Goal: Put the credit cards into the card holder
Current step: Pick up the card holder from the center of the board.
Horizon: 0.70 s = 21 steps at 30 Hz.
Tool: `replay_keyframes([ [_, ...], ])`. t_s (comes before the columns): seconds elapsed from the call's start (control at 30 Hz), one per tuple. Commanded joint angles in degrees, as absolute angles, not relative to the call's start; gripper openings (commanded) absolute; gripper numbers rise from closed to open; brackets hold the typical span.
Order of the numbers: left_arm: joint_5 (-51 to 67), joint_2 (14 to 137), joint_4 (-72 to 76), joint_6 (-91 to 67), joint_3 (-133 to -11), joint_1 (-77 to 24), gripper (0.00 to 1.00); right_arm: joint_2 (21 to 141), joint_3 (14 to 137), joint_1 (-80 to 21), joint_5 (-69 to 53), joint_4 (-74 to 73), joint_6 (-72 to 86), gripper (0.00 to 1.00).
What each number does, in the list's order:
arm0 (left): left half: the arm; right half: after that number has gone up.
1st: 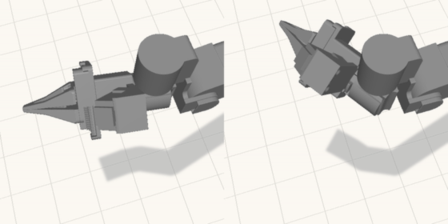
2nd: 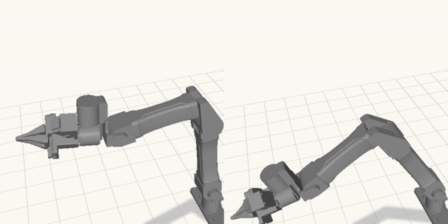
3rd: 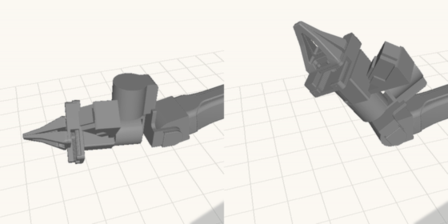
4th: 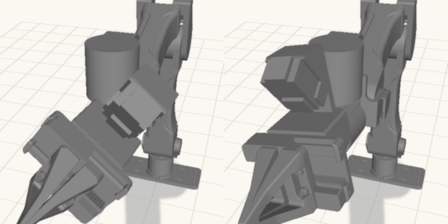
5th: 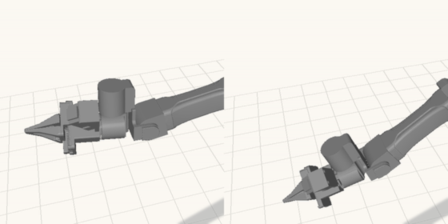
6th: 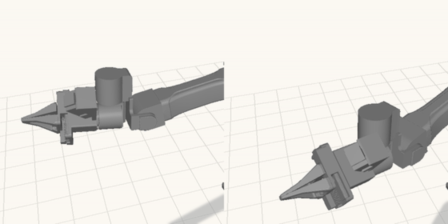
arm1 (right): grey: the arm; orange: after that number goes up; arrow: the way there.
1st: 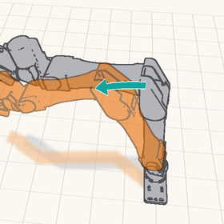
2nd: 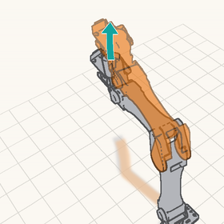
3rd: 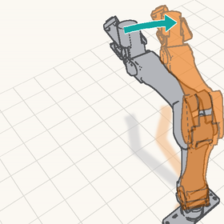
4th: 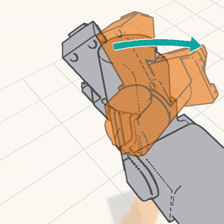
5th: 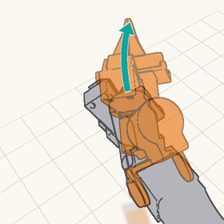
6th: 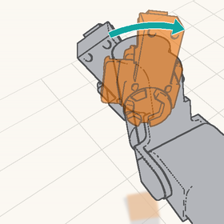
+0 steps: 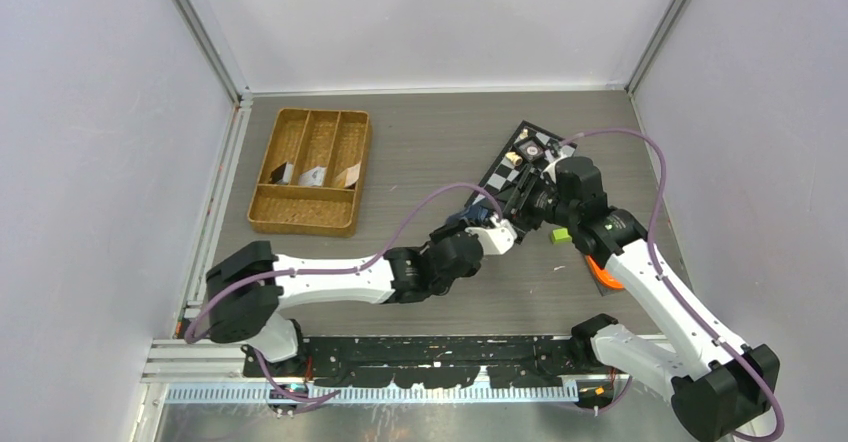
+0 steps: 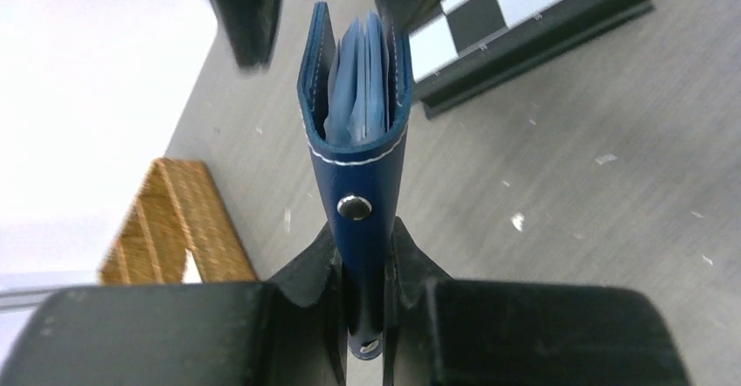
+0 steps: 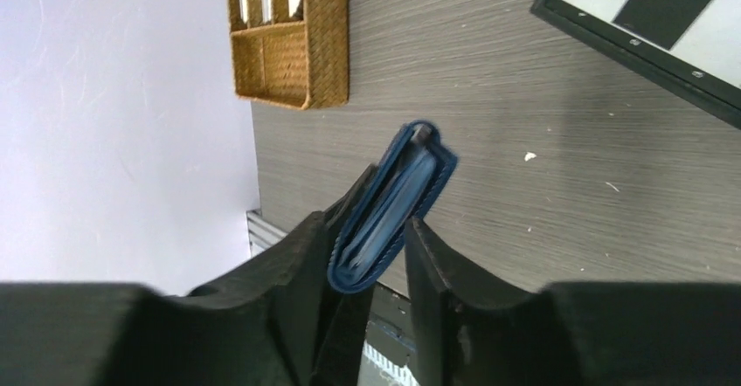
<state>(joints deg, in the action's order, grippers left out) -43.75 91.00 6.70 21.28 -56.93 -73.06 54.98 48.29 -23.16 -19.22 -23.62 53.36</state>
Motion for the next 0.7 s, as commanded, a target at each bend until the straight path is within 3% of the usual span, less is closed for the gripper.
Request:
replay_keyframes([
  [0.0, -35.5, 82.2, -4.4, 7.4, -57.9, -71.1, 0.00, 53.9, 52.6, -22.8, -12.6, -27.5, 49.1, 0.50],
  [0.1, -28.3, 78.5, -13.4, 0.7, -58.4, -67.9, 0.00, 53.7, 53.8, -22.1, -10.0, -29.2, 47.5, 0.61],
  [0.23, -17.0, 73.5, -20.5, -6.2, -58.7, -62.1, 0.00, 53.6, 53.3, -22.0, -10.3, -27.8, 44.3, 0.69],
  [0.43, 5.7, 70.8, -28.9, -12.1, -62.5, -48.4, 0.00, 51.2, 49.8, -22.5, -22.5, -18.8, 37.9, 0.75],
  [0.67, 15.2, 72.4, -31.1, -11.5, -65.4, -41.4, 0.00, 56.7, 50.5, -29.3, -16.6, -15.2, 43.8, 0.75],
])
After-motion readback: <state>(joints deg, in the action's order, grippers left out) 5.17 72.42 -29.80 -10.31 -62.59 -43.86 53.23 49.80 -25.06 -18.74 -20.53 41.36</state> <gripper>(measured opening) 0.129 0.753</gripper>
